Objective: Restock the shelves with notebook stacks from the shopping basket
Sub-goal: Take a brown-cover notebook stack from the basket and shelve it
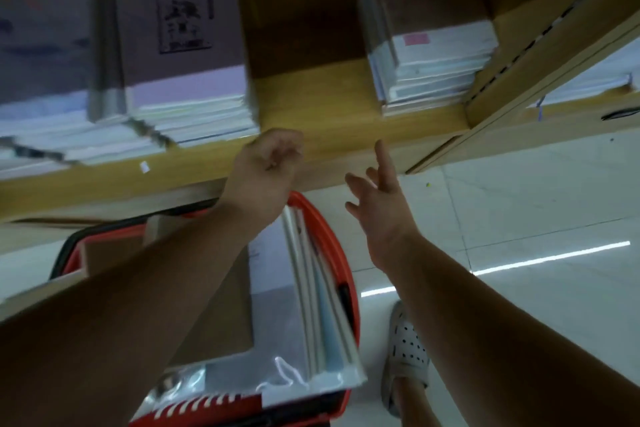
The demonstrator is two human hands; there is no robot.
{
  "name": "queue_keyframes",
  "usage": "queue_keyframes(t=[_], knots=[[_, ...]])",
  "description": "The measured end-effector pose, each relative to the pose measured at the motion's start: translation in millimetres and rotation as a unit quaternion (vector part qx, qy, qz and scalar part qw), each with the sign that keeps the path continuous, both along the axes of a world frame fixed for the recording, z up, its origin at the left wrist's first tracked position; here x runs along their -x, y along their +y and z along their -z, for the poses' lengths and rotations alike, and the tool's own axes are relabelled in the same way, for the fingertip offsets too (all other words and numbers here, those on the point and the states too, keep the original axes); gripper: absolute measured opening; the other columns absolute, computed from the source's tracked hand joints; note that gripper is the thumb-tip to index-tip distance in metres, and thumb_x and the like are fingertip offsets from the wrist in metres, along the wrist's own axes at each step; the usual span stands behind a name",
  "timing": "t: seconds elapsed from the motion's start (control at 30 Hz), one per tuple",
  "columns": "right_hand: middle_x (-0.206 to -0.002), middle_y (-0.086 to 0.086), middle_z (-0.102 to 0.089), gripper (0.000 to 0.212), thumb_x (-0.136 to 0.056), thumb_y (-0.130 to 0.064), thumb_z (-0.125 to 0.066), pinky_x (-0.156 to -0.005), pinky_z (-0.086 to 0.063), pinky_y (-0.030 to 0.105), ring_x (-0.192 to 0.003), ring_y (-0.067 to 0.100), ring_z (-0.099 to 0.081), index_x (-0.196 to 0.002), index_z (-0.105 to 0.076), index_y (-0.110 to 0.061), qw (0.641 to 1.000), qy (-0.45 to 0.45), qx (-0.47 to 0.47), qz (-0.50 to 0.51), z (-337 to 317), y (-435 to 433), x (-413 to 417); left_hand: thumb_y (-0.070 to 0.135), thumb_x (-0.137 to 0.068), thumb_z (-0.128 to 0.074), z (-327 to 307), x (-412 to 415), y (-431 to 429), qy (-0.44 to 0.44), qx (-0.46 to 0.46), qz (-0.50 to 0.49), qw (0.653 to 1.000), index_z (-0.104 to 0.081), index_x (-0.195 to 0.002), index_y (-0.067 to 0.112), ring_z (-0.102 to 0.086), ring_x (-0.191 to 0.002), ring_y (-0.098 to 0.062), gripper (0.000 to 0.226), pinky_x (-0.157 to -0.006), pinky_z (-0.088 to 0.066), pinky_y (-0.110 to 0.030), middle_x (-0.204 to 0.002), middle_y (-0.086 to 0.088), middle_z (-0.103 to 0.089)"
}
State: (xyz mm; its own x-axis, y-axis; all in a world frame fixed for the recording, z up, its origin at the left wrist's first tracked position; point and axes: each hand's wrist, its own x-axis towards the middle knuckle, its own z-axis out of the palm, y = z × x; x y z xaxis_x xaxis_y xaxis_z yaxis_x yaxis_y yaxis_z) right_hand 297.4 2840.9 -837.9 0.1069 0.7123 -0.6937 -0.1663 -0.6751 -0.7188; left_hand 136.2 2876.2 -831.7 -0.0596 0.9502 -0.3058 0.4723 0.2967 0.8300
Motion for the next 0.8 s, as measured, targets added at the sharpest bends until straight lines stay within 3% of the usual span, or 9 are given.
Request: queue_keyframes(t=[0.07,0.13,0.17,0.23,0.3,0.47,0.57,0.67,0.8], knots=[[-0.117,-0.004,-0.065,0.069,-0.103,-0.011,-0.06,-0.101,-0.048,0.03,-0.116,0.016,-0.065,-0.158,-0.032,-0.041,0.999,-0.009,0.008,-0.052,-15.5,-18.7,23.6,0.014,-0.101,-0.062,-10.0,32.3,-29.8,0.045,0.01,0.013,0.999,-0.069,-0.106,0.025,-0.06,-0.083,0.014,0.014,-0.075,-0.042,-0.003,-0.099,0.014,-0.068],[-0.097,-0.017,-0.063,0.056,-0.102,-0.014,-0.062,-0.087,-0.05,0.021,-0.094,0.003,-0.068,-0.149,-0.044,-0.04,0.994,-0.05,0.005,-0.098,-18.9,-37.3,45.9,0.019,-0.101,-0.063,-19.2,66.5,-60.7,0.128,0.01,0.017,0.992,-0.07,-0.109,0.027,-0.063,-0.094,0.004,0.013,-0.081,-0.041,-0.006,-0.104,0.014,-0.068],[-0.096,-0.016,-0.064,0.046,-0.102,-0.014,-0.061,-0.083,-0.051,0.021,-0.093,0.006,-0.068,-0.136,-0.051,-0.043,0.99,-0.072,0.004,-0.119,-19.0,-47.5,56.6,0.021,-0.1,-0.062,-21.7,83.3,-74.8,0.171,0.0,0.024,0.985,-0.071,-0.11,0.026,-0.065,-0.103,-0.008,0.015,-0.09,-0.045,-0.014,-0.111,0.01,-0.069],[-0.116,-0.014,-0.065,0.043,-0.101,-0.016,-0.062,-0.084,-0.048,0.022,-0.112,0.013,-0.065,-0.138,-0.057,-0.037,0.982,-0.089,0.007,-0.165,-12.8,-66.8,79.3,0.019,-0.095,-0.059,-21.4,117.0,-102.1,0.248,-0.013,0.046,0.968,-0.07,-0.108,0.021,-0.064,-0.111,-0.027,0.017,-0.098,-0.049,-0.039,-0.118,0.0,-0.069],[-0.13,-0.016,-0.051,0.046,-0.101,-0.02,-0.062,-0.088,-0.042,0.017,-0.126,0.009,-0.054,-0.146,-0.053,-0.026,0.971,-0.088,0.029,-0.219,-6.8,-84.0,103.0,0.015,-0.089,-0.064,-25.1,145.0,-127.7,0.285,0.026,0.01,0.958,-0.068,-0.113,0.016,-0.058,-0.114,-0.034,0.024,-0.099,-0.044,-0.044,-0.121,-0.009,-0.064],[-0.137,-0.005,-0.058,0.052,-0.097,-0.028,-0.071,-0.064,-0.043,0.001,-0.107,0.006,-0.061,-0.145,-0.052,-0.021,0.938,-0.074,0.069,-0.332,24.5,-107.7,156.4,0.047,-0.085,-0.06,-43.8,176.7,-175.8,0.35,0.043,-0.077,0.932,-0.05,-0.135,0.021,-0.051,-0.123,-0.048,0.057,-0.097,-0.044,-0.058,-0.132,-0.021,-0.058],[-0.139,-0.006,-0.059,0.062,-0.086,-0.054,-0.072,-0.082,-0.058,0.023,-0.109,0.01,-0.065,-0.144,-0.051,-0.043,0.923,-0.103,0.06,-0.365,37.2,-113.7,180.3,0.072,-0.071,-0.048,-35.2,199.3,-193.5,0.346,0.115,-0.127,0.922,-0.043,-0.144,0.02,-0.04,-0.138,-0.046,0.09,-0.11,-0.038,-0.063,-0.148,-0.02,-0.046],[-0.139,-0.009,-0.056,0.084,-0.065,-0.082,-0.063,-0.102,-0.052,0.054,-0.126,0.021,-0.057,-0.142,-0.041,-0.055,0.904,-0.181,0.047,-0.385,56.3,-118.3,195.7,0.069,-0.073,-0.068,-21.6,219.4,-206.8,0.335,0.175,-0.164,0.911,-0.034,-0.154,0.024,-0.022,-0.149,-0.047,0.099,-0.116,-0.024,-0.07,-0.164,-0.021,-0.025],[-0.15,0.001,-0.043,0.121,-0.049,-0.097,-0.061,-0.11,-0.044,0.057,-0.137,0.032,-0.046,-0.154,-0.025,-0.048,0.884,-0.225,0.075,-0.402,40.4,-112.5,198.2,0.073,-0.074,-0.073,-20.7,236.1,-215.2,0.309,0.216,-0.196,0.905,-0.023,-0.157,0.032,-0.008,-0.156,-0.045,0.106,-0.119,-0.015,-0.071,-0.17,-0.021,-0.008]])
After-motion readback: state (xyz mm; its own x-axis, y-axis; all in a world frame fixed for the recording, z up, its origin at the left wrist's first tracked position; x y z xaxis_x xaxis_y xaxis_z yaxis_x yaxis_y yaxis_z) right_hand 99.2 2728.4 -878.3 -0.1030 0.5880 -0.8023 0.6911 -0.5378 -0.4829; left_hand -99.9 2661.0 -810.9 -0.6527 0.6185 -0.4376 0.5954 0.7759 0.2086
